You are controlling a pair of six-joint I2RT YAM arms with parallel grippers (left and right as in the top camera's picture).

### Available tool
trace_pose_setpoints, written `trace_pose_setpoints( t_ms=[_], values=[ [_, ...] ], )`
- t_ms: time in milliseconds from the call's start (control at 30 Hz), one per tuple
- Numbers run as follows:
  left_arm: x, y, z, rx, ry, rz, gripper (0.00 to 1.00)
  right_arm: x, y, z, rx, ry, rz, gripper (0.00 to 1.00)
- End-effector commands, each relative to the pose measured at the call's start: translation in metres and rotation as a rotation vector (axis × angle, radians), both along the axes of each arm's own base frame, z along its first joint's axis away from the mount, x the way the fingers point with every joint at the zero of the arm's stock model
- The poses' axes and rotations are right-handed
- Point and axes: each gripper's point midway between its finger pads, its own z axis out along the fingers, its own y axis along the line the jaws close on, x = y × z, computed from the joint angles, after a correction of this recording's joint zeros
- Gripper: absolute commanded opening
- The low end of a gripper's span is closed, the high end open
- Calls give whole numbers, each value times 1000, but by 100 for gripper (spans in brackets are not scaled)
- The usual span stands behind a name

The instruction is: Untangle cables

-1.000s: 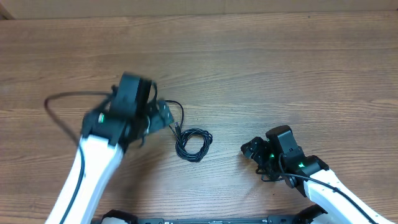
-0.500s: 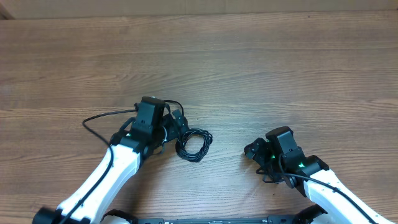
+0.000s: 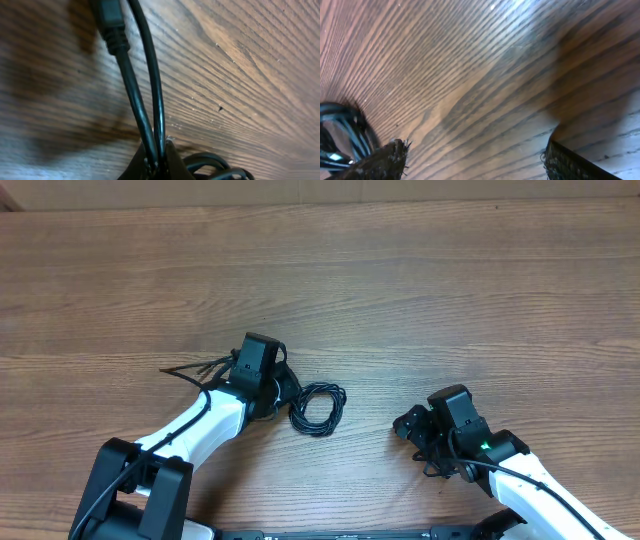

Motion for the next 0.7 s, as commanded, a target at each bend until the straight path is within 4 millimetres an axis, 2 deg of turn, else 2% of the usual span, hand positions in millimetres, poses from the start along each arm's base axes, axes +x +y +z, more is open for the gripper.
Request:
trace_pose_setpoints(
  t_ms=[0,167,333,667],
  values=[
    [-7,-14,3,-149,127,175,4,-2,16,8,86,12,38,89],
    [-21,-18,0,-263,306,412,4,-7,46,24,262,27,117,93],
    [-30,-23,0,-299,374,442,4,-12,66,39,389,34,182,93],
    [-50,-19,-6,-248,436,389,4,-8,68,42,399,12,187,93]
  ],
)
